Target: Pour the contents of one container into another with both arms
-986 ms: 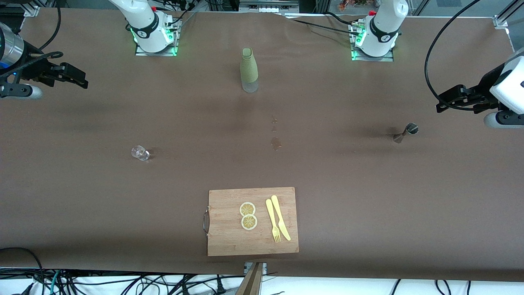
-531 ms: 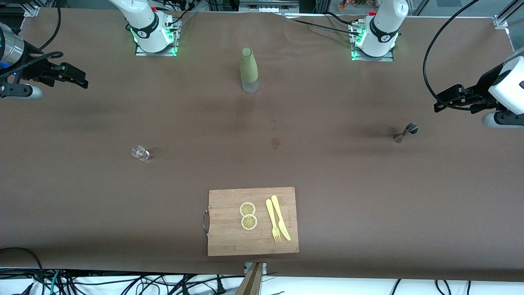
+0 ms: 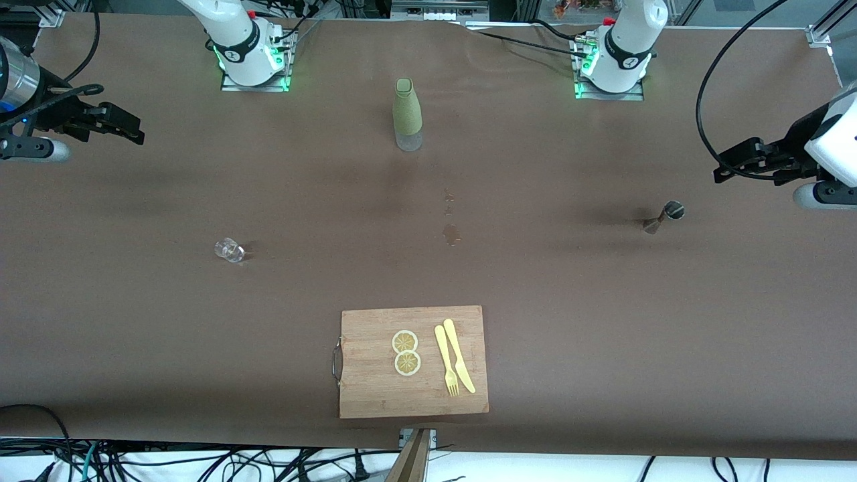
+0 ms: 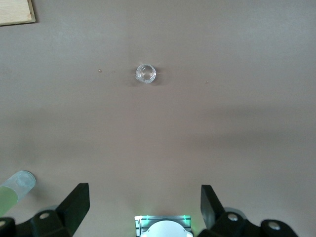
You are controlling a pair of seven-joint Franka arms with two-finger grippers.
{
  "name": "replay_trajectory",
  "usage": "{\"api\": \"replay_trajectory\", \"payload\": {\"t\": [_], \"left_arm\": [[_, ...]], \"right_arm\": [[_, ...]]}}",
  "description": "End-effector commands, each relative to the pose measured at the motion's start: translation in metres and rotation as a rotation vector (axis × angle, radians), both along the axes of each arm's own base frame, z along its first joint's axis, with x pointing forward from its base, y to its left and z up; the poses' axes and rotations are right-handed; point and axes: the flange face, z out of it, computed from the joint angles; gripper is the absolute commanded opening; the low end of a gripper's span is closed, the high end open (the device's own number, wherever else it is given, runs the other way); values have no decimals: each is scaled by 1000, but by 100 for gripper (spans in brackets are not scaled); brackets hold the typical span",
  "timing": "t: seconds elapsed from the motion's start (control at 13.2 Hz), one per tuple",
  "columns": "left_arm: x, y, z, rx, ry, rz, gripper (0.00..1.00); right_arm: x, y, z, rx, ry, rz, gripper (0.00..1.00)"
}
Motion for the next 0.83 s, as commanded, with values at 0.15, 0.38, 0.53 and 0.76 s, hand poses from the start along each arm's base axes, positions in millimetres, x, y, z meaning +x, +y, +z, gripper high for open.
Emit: {"api": "replay_trajectory", "payload": {"t": [0.15,0.38,0.53,0.76], "left_arm": [[-6,62,-14,-61,17,-227,100],[-16,127,-38,-195,7,-357,100],[-31,176,-64,-328,-29,-422,100],[-49,225,-102,-480,-118,-582,100]], "right_arm": [[0,2,6,-6,-1,-8,100],[0,0,7,-7,-8,-9,100],[0,3,9,-8,-16,-6,100],[5,7,6,-7,-28,1,100]]}}
